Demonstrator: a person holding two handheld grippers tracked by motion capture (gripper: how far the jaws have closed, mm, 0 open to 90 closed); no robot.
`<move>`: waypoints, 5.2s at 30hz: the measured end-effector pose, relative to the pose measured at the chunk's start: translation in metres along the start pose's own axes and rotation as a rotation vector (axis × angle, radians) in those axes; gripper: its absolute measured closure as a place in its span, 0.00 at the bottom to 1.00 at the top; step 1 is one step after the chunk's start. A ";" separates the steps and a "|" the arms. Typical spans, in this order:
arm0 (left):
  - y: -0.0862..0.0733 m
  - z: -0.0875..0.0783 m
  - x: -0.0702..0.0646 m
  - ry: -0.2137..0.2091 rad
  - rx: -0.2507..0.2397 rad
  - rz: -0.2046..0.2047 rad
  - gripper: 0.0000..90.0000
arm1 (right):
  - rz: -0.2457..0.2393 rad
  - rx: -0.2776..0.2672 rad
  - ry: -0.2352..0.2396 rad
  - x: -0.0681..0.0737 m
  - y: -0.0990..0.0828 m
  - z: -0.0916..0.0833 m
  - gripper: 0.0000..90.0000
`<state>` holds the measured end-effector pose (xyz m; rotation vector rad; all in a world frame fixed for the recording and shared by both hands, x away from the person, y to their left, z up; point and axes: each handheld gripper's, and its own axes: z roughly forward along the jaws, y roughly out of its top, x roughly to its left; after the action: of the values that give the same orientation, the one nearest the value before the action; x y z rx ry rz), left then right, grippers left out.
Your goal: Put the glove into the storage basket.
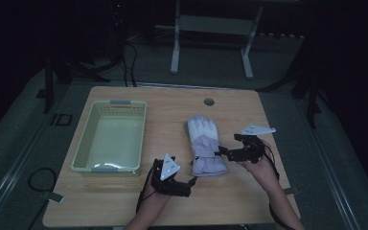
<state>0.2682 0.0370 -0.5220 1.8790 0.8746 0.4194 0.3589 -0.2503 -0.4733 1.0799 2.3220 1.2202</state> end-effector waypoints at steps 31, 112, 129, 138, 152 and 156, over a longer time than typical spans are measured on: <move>0.021 0.053 0.000 0.033 0.280 -0.197 0.27 | 0.081 0.076 0.035 -0.017 0.000 0.048 0.48; 0.086 -0.058 0.087 -0.083 0.469 -0.067 0.84 | 0.047 0.038 0.127 0.094 0.104 0.059 0.88; 0.083 -0.122 0.139 0.003 0.526 -0.070 0.84 | 0.026 0.012 0.182 0.155 0.146 0.102 0.89; 0.061 -0.149 0.174 0.040 0.605 -0.094 0.85 | 0.049 0.035 0.214 0.193 0.151 0.141 0.89; 0.005 -0.130 0.209 -0.012 0.694 -0.181 0.85 | 0.079 0.195 0.199 0.213 0.120 0.207 0.88; 0.000 -0.121 0.211 -0.017 0.728 -0.189 0.85 | 0.105 0.272 0.175 0.211 0.114 0.218 0.88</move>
<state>0.3367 0.2678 -0.4851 2.4102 1.2959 -0.0536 0.3950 0.0712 -0.4955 1.2406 2.6559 1.0962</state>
